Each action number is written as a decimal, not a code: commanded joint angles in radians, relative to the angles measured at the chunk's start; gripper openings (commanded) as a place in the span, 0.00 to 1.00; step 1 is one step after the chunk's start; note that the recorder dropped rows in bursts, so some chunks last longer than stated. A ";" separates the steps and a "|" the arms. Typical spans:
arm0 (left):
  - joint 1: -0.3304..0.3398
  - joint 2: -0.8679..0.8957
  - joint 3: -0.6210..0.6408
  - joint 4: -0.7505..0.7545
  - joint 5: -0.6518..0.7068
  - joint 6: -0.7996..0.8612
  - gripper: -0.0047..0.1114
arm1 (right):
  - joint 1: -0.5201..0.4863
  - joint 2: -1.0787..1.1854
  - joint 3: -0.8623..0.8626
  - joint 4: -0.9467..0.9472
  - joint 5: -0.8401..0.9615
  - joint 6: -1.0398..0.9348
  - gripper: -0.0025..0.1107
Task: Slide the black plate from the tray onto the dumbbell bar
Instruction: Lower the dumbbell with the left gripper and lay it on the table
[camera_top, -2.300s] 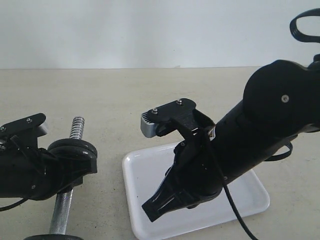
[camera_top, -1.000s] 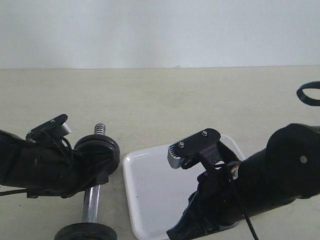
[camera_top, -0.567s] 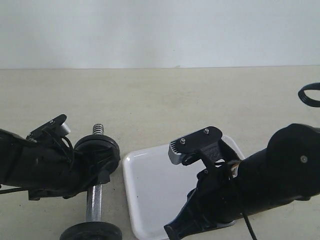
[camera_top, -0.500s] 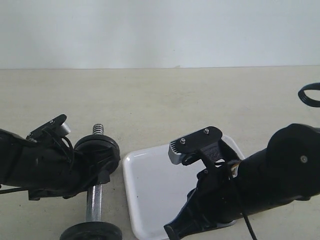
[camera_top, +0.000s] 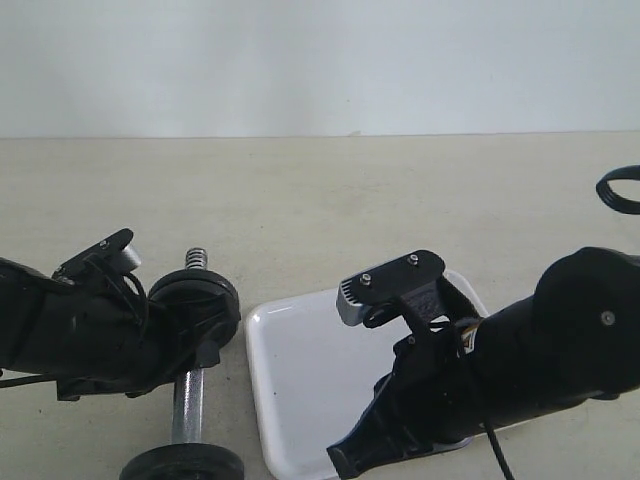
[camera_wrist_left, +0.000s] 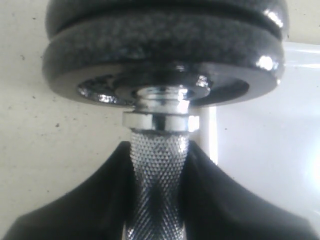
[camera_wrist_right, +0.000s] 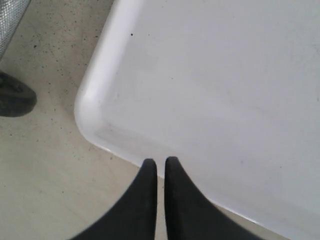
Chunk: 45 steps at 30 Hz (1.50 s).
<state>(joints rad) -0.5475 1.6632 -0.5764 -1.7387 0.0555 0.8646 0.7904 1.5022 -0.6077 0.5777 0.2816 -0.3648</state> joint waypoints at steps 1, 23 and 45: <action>0.000 -0.014 -0.018 -0.006 0.013 -0.004 0.08 | -0.003 -0.005 0.003 0.002 -0.009 -0.012 0.03; 0.000 -0.014 -0.018 -0.006 0.016 0.123 0.62 | -0.003 -0.005 0.003 0.002 -0.011 -0.012 0.03; 0.000 -0.014 -0.018 -0.006 0.016 0.123 0.66 | -0.003 -0.005 0.003 0.002 -0.019 -0.012 0.03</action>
<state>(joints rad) -0.5475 1.6570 -0.5912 -1.7505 0.0661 0.9798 0.7904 1.5022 -0.6077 0.5813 0.2690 -0.3648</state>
